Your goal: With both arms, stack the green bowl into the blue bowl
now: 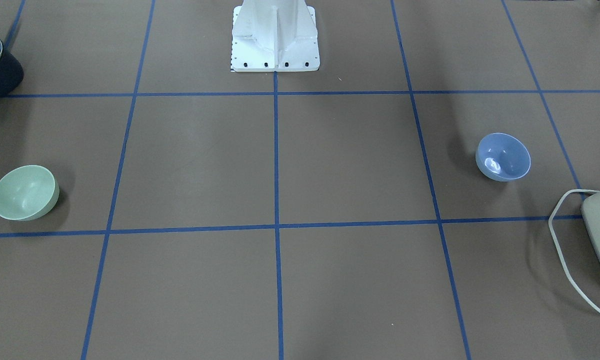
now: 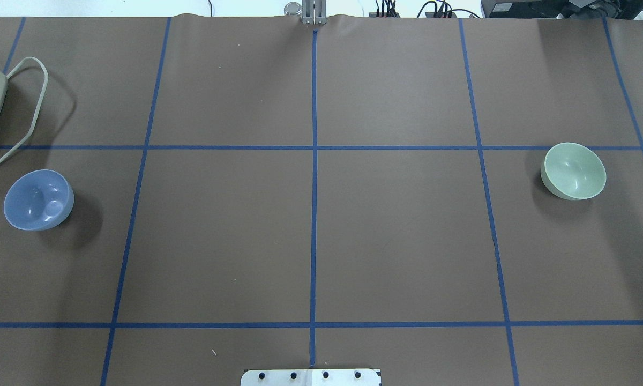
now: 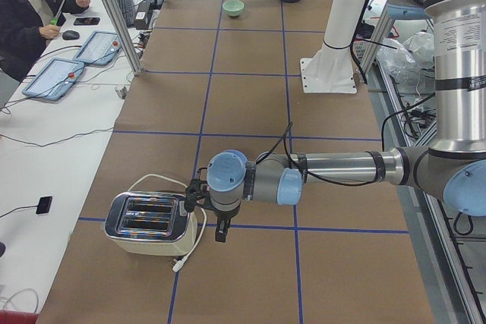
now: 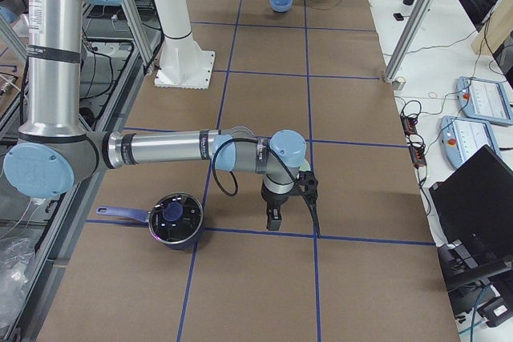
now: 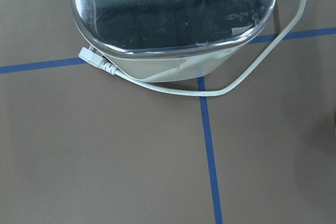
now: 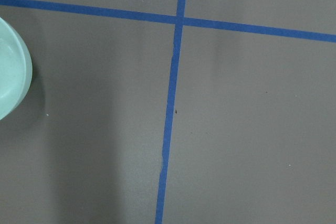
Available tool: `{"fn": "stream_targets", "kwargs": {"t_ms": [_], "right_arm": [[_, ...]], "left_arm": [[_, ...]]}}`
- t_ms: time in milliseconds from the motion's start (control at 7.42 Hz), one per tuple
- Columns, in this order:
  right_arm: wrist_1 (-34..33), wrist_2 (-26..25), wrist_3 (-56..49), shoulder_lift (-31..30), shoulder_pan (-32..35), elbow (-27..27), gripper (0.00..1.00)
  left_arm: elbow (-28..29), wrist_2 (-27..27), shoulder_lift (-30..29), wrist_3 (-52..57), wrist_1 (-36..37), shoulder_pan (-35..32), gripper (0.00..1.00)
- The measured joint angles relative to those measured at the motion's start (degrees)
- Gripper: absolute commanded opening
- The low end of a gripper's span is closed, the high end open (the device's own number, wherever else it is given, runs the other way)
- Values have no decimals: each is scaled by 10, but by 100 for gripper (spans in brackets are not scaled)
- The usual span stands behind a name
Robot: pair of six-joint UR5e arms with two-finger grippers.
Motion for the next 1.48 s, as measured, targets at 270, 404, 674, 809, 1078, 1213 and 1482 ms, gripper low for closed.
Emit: {"fn": "stream_targets", "kwargs": {"t_ms": [270, 404, 674, 809, 1078, 1213, 1482], "right_arm": [[0, 0, 0, 0, 0, 1, 100], [0, -1, 0, 0, 0, 2, 100], [2, -1, 1, 2, 0, 5, 100], [13, -1, 2, 3, 0, 5, 100], [68, 1, 5, 3, 0, -1, 100], [108, 1, 7, 4, 0, -3, 100], [176, 2, 19, 7, 0, 0, 100]], "left_arm": [[-6, 2, 4, -1, -1, 0, 99], [-11, 3, 5, -1, -2, 0, 99], [-19, 5, 3, -1, -4, 0, 99], [-21, 4, -1, -2, -13, 0, 99], [-19, 3, -7, -5, -71, 0, 99], [-17, 3, -17, -7, -113, 0, 99], [-20, -3, -40, -7, -159, 0, 99]]}}
